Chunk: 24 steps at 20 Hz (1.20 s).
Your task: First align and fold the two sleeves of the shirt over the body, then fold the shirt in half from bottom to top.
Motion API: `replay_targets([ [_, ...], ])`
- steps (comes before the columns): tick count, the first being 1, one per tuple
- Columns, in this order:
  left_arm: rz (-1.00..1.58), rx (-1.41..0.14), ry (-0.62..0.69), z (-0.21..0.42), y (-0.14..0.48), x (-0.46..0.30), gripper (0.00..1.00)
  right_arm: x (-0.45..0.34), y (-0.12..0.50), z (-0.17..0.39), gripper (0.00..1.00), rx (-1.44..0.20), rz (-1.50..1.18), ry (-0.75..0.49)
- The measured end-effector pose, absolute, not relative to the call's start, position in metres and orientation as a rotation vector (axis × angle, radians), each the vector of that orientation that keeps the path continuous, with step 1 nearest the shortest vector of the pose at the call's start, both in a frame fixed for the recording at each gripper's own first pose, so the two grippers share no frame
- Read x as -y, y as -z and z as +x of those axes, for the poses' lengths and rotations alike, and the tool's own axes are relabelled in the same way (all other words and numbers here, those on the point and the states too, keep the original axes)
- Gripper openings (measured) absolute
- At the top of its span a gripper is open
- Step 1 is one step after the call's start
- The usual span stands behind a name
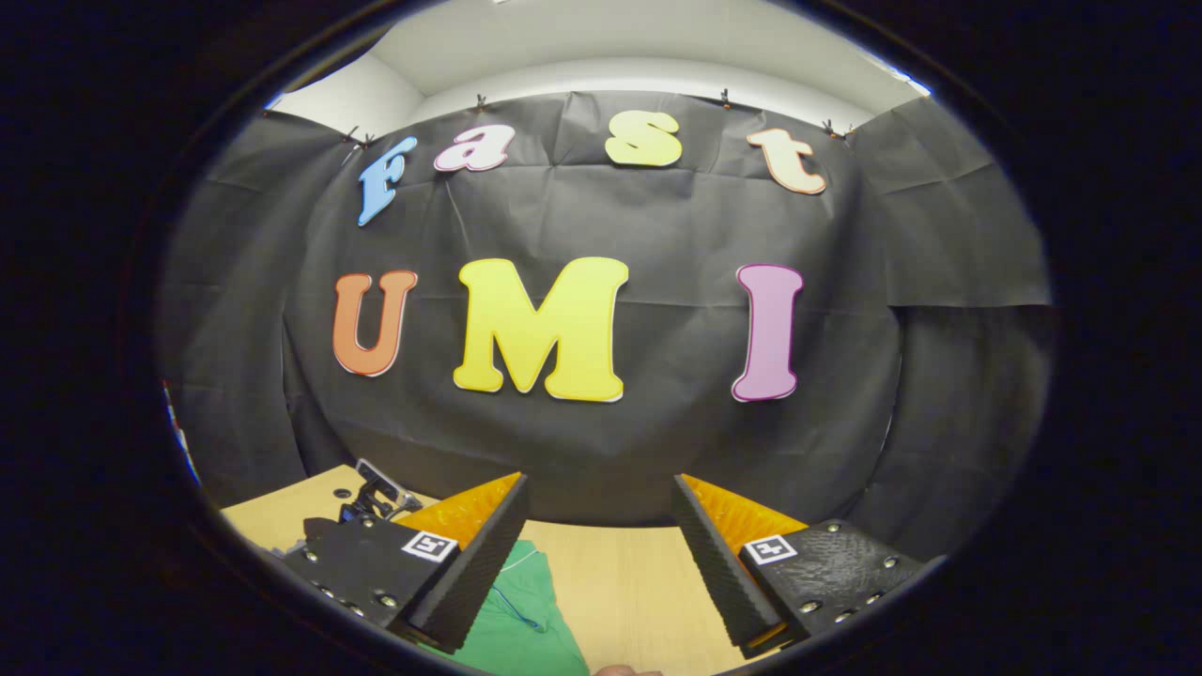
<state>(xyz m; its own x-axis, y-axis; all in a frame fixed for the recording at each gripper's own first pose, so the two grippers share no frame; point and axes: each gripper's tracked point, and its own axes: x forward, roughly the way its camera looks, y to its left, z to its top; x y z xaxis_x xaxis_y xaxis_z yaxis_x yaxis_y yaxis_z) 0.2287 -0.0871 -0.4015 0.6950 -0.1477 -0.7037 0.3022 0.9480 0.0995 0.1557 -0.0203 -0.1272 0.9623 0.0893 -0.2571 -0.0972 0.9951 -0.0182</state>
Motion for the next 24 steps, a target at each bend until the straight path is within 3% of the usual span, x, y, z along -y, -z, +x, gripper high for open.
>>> replay_targets([
  [7,0.132,-0.549,0.167,0.21,0.292,0.059,1.0,-0.007,0.137,0.139,0.96,-0.271,0.001,-0.14],
  [13,0.096,-0.445,0.102,0.151,0.211,0.025,0.99,-0.033,0.144,0.095,0.95,-0.294,-0.032,-0.176],
  [24,0.06,-0.514,0.06,-0.002,0.201,0.004,0.99,-0.029,0.195,-0.028,0.95,-0.433,-0.059,-0.166],
])
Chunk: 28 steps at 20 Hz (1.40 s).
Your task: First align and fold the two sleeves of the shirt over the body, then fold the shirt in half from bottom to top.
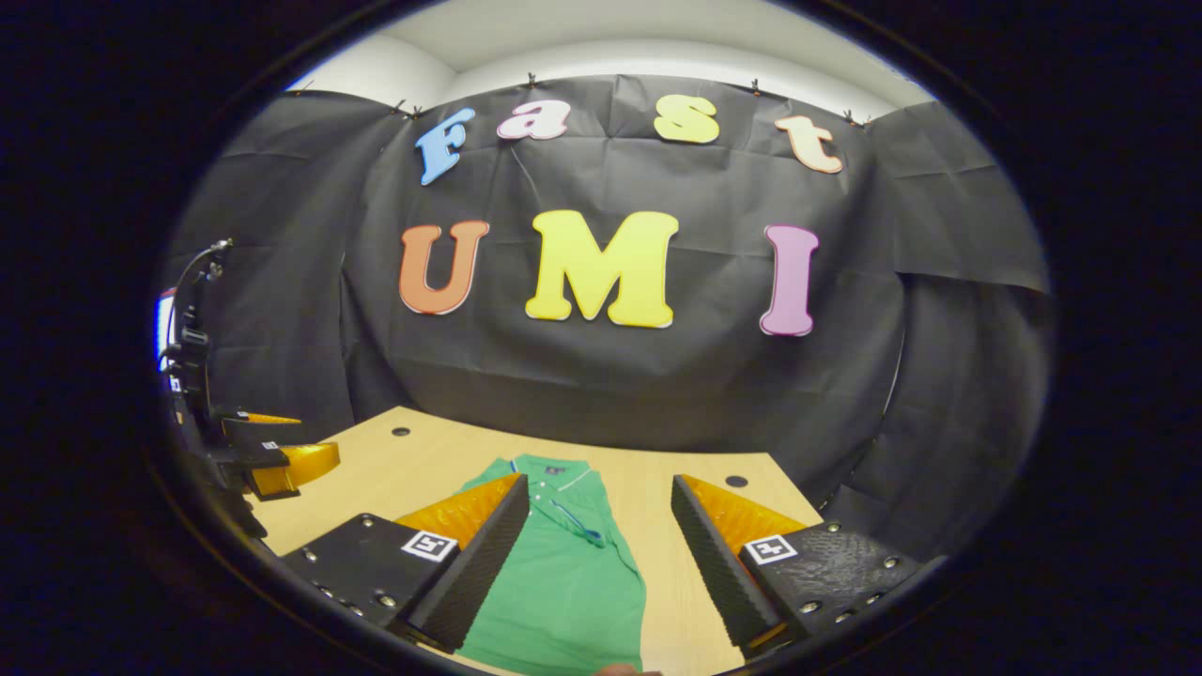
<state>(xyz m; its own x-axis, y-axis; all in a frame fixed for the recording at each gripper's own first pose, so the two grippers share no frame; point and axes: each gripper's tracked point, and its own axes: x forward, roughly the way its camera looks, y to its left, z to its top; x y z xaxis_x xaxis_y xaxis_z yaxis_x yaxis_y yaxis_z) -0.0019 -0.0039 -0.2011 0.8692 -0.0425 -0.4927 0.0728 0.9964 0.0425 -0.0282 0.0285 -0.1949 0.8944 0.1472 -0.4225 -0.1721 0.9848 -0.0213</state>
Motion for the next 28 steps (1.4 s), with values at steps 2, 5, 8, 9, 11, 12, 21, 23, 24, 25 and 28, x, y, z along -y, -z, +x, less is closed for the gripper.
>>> replay_targets([
  [2,0.063,-0.566,0.062,-0.025,0.22,0.003,0.99,-0.023,0.209,-0.045,0.95,-0.469,-0.064,-0.159],
  [5,0.079,-0.646,0.062,-0.059,0.249,-0.002,1.0,-0.018,0.248,-0.075,0.95,-0.569,-0.034,-0.149],
  [8,0.069,-0.744,0.055,-0.092,0.283,-0.007,1.0,-0.008,0.302,-0.11,0.95,-0.699,-0.082,-0.131],
  [9,0.064,-0.779,0.055,-0.104,0.295,-0.009,1.0,-0.006,0.321,-0.122,0.95,-0.752,-0.098,-0.138],
  [11,0.073,-0.853,0.05,-0.125,0.32,-0.012,1.0,-0.004,0.351,-0.142,0.95,-0.838,-0.097,-0.149],
  [12,0.083,-0.885,0.043,-0.137,0.332,-0.016,1.0,-0.002,0.363,-0.152,0.95,-0.878,-0.091,-0.148],
  [21,0.093,-1.048,-0.005,-0.172,0.385,-0.025,1.0,0.015,0.431,-0.191,0.95,-1.084,-0.105,-0.12],
  [23,0.098,-1.069,-0.008,-0.176,0.392,-0.027,1.0,0.016,0.439,-0.196,0.95,-1.116,-0.102,-0.117],
  [24,0.099,-1.077,-0.009,-0.178,0.394,-0.027,1.0,0.016,0.442,-0.197,0.95,-1.128,-0.104,-0.118],
  [25,0.097,-1.065,-0.008,-0.175,0.392,-0.026,1.0,0.015,0.445,-0.197,0.95,-1.139,-0.105,-0.119],
  [28,0.084,-1.055,-0.014,-0.175,0.395,-0.027,1.0,0.014,0.45,-0.201,0.97,-1.16,-0.086,-0.134],
])
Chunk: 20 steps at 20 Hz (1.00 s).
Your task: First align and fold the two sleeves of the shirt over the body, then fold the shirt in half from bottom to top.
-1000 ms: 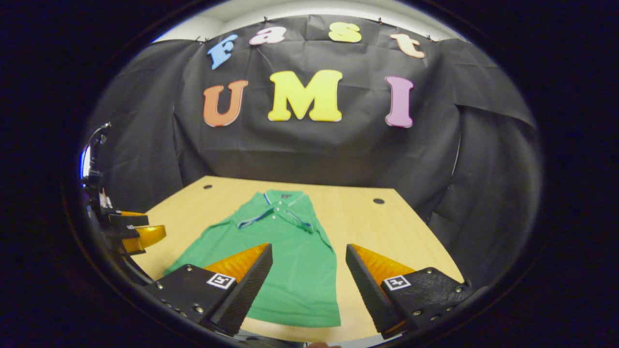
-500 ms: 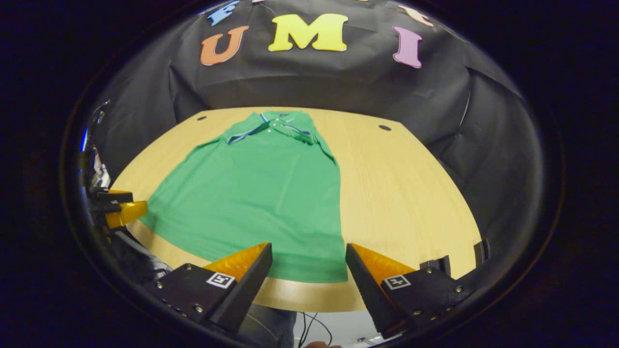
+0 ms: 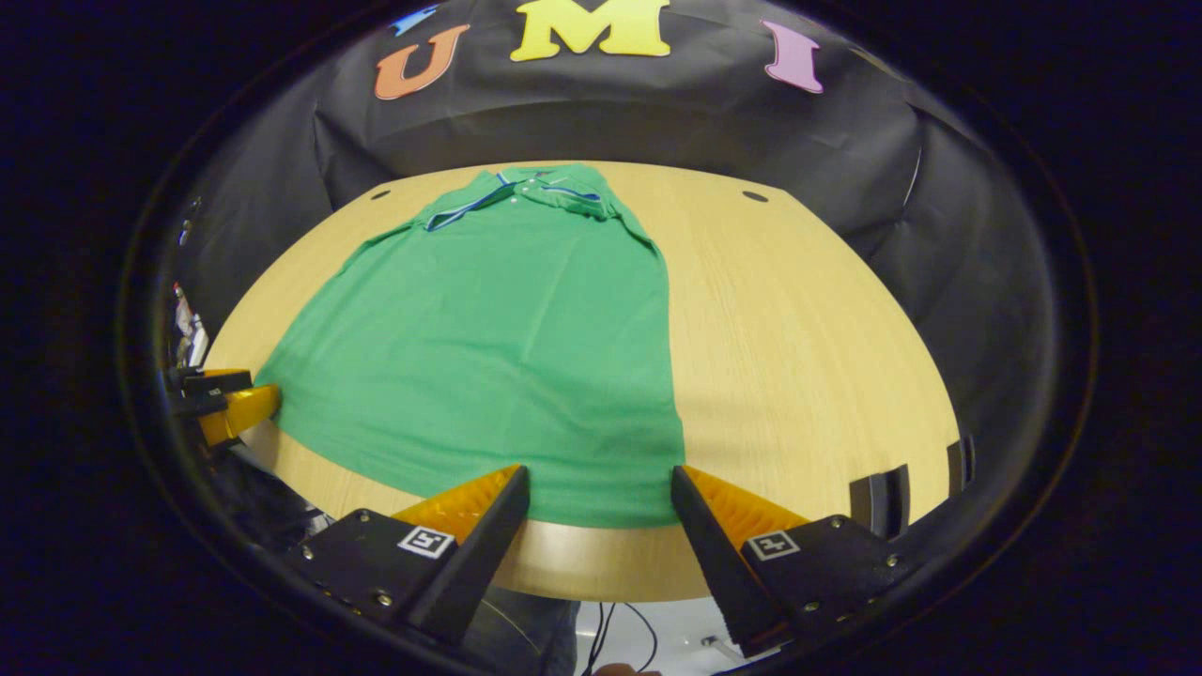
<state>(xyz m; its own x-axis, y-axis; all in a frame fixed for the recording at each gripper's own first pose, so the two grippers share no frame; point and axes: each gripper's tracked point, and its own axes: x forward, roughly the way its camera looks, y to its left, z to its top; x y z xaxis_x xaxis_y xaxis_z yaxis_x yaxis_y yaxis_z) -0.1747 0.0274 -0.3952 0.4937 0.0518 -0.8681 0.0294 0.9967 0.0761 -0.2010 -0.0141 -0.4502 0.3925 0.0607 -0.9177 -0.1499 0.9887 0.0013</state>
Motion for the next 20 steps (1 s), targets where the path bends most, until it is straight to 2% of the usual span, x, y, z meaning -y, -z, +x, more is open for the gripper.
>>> replay_targets([
  [4,0.088,-1.02,-0.019,-0.178,0.396,-0.026,1.0,0.009,0.45,-0.202,0.98,-1.213,-0.075,-0.134],
  [5,0.099,-1.027,0.027,-0.176,0.395,-0.014,0.99,0.0,0.452,-0.203,0.93,-1.23,-0.051,-0.157],
  [8,0.105,-1.027,0.062,-0.165,0.399,-0.001,0.08,-0.017,0.453,-0.2,0.02,-1.208,-0.029,-0.171],
  [10,-0.006,-1.048,0.063,-0.163,0.398,0.007,0.04,-0.024,0.452,-0.2,0.01,-1.211,-0.022,-0.188],
  [13,-0.053,-1.062,0.047,-0.16,0.394,0.005,0.03,-0.023,0.446,-0.196,0.01,-1.193,0.008,-0.182],
  [20,-0.128,-1.021,0.028,-0.116,0.365,0.004,0.03,-0.025,0.415,-0.132,0.01,-1.119,0.081,-0.154],
])
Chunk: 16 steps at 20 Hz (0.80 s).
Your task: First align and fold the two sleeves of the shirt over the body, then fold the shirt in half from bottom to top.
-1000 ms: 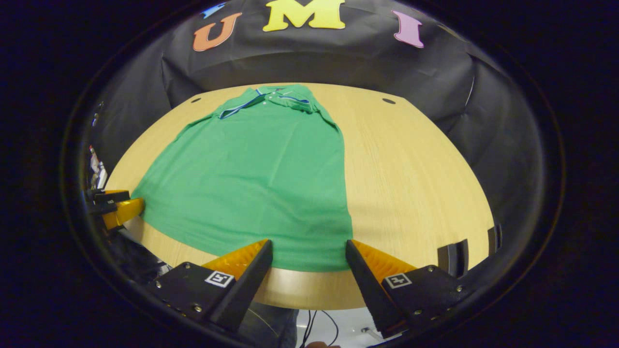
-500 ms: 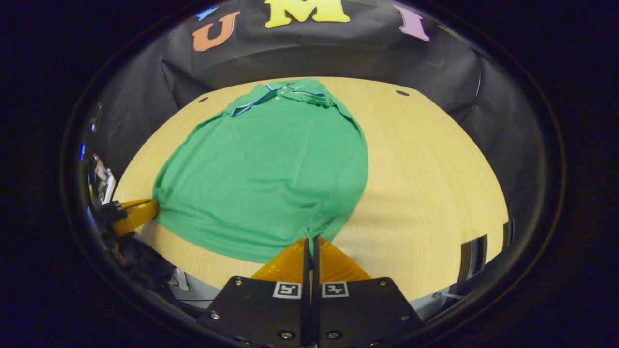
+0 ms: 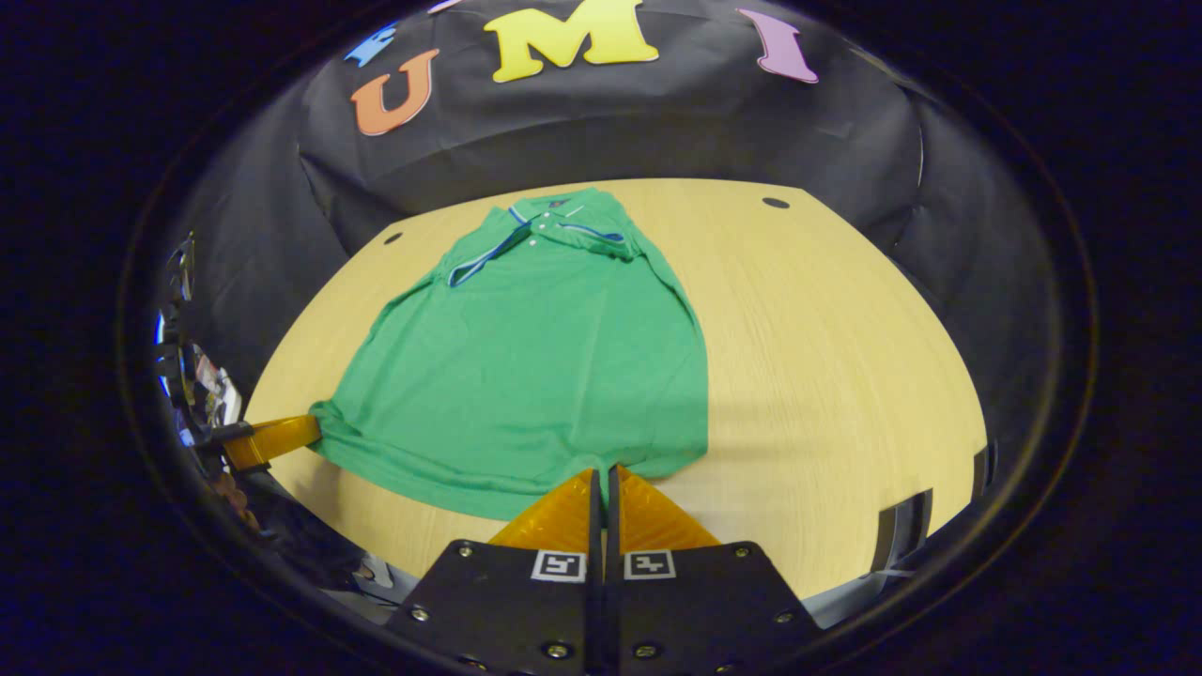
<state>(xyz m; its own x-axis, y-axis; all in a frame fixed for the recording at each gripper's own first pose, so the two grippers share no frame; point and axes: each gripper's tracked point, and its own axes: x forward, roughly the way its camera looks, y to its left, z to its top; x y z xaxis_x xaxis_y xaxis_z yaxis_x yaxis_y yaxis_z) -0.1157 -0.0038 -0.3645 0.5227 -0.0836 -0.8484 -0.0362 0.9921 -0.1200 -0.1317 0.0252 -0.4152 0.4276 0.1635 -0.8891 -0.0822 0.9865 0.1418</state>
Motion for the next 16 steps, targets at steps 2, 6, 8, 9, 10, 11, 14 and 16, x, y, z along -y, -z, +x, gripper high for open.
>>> replay_targets([
  [2,-0.12,-1.005,0.036,-0.094,0.359,0.004,0.03,-0.028,0.409,-0.109,0.0,-1.093,0.086,-0.156],
  [6,-0.133,-0.966,0.062,-0.045,0.345,0.01,0.03,-0.033,0.397,-0.063,0.01,-1.054,0.115,-0.161],
  [8,-0.134,-0.949,0.065,-0.025,0.341,0.011,0.03,-0.033,0.393,-0.04,0.01,-1.033,0.124,-0.159],
  [9,-0.134,-0.942,0.068,-0.015,0.339,0.012,0.03,-0.033,0.39,-0.031,0.01,-1.022,0.132,-0.159],
  [10,-0.135,-0.934,0.071,-0.006,0.337,0.013,0.03,-0.032,0.387,-0.019,0.01,-1.009,0.134,-0.156],
  [11,-0.136,-0.925,0.078,0.003,0.334,0.015,0.03,-0.031,0.386,-0.008,0.01,-0.997,0.134,-0.155],
  [14,-0.127,-0.898,0.09,0.031,0.329,0.016,0.03,-0.028,0.383,0.018,0.01,-0.973,0.138,-0.155],
  [16,-0.131,-0.888,0.094,0.049,0.328,0.017,0.03,-0.027,0.381,0.033,0.01,-0.955,0.13,-0.156],
])
